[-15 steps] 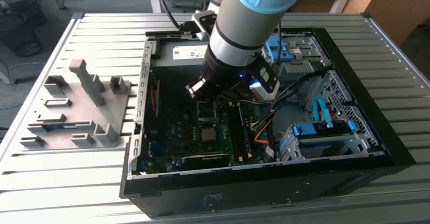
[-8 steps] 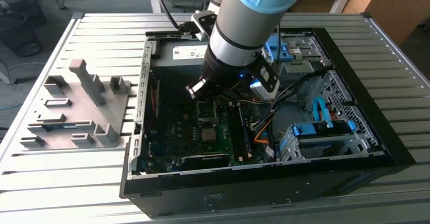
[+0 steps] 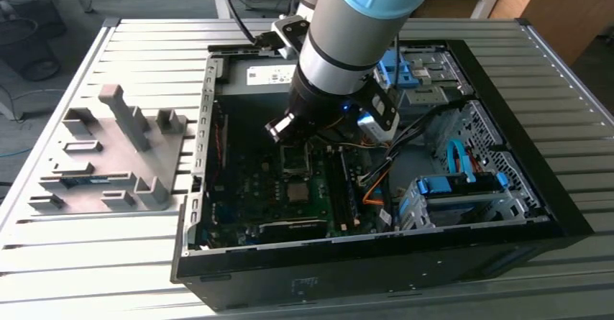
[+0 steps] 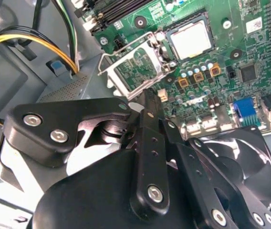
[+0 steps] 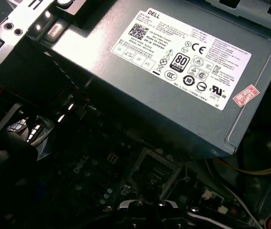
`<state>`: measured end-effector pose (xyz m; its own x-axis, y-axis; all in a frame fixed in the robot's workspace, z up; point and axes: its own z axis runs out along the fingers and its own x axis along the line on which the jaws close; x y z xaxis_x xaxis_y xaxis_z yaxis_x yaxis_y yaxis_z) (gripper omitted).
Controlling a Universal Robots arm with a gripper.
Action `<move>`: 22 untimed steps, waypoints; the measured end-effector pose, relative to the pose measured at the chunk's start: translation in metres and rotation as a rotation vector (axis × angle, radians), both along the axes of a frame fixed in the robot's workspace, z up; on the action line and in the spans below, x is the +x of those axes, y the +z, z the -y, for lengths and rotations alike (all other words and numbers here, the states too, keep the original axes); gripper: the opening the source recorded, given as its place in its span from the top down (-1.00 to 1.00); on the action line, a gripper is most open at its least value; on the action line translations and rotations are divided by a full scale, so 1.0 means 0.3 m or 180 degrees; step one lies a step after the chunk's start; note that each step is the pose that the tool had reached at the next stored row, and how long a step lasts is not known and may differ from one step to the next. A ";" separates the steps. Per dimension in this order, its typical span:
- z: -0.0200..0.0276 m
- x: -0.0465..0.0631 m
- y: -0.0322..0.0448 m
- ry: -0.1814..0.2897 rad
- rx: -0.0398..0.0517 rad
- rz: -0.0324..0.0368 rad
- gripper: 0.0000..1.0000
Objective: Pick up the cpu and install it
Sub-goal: 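Close the cpu cover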
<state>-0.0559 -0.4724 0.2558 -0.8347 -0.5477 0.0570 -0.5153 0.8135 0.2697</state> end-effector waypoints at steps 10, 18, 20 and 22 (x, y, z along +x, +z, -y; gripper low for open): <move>0.000 0.000 0.000 0.0104 0.0000 0.0000 0.80; 0.000 0.000 0.000 0.0180 0.0001 0.0000 0.80; 0.000 0.000 0.000 0.0197 0.0001 0.0000 0.80; 0.000 0.000 0.000 0.0216 0.0001 0.0000 0.80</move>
